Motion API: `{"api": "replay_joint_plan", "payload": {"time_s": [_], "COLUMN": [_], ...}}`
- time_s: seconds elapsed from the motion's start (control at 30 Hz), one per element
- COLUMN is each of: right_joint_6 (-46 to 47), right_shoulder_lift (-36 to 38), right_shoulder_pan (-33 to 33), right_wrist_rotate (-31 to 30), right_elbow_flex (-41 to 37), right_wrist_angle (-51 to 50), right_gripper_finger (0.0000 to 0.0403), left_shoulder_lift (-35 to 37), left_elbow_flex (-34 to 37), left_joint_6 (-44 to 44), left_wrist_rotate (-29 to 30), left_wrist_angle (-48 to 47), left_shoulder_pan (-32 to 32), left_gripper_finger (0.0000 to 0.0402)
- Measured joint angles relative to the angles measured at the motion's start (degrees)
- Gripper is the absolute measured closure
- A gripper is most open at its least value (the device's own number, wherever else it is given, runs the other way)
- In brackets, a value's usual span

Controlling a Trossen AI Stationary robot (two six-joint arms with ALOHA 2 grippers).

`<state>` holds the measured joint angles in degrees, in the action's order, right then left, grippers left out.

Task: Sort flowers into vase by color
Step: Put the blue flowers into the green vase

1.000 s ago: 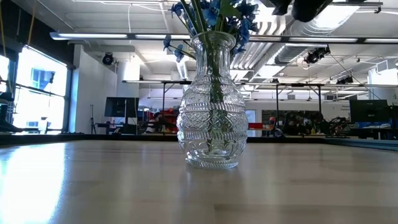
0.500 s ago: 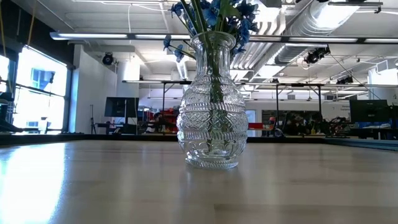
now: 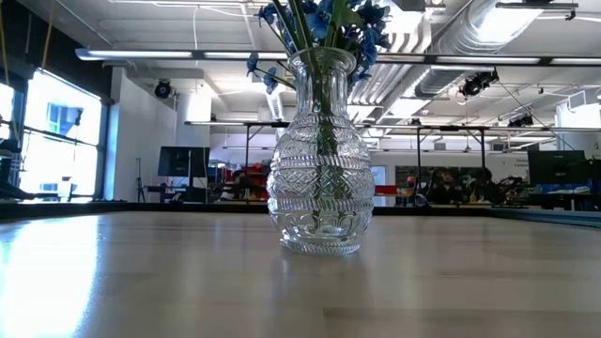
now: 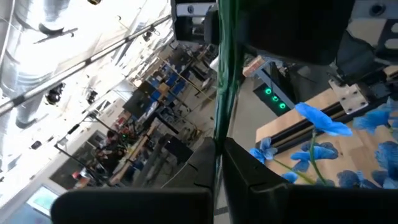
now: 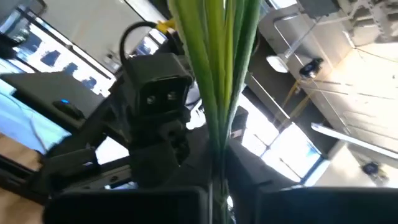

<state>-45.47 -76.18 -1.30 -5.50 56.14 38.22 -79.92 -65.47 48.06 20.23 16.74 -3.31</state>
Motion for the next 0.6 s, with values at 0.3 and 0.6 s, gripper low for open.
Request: {"api": "replay_joint_plan", "payload": {"time_s": [0.3,0.6], "right_joint_6": [3.2,8.2], "right_shoulder_lift": [3.5,21.1], "right_shoulder_pan": [0.4,-3.8], "right_wrist_rotate": [-8.4,-22.1], "right_elbow_flex": [-0.7,-14.2], "right_wrist_angle": [0.4,0.1], "right_gripper_finger": [0.0398,0.04], "left_shoulder_lift": [1.0,7.6], "left_elbow_flex": [0.0,0.0], "left_joint_6": [-1.0,-11.3], "left_wrist_rotate": [7.7,18.6], "left_wrist_angle": [-6.0,-16.8], "left_shoulder_pan": [0.7,2.2], "left_gripper_finger": [0.0338,0.0284]}}
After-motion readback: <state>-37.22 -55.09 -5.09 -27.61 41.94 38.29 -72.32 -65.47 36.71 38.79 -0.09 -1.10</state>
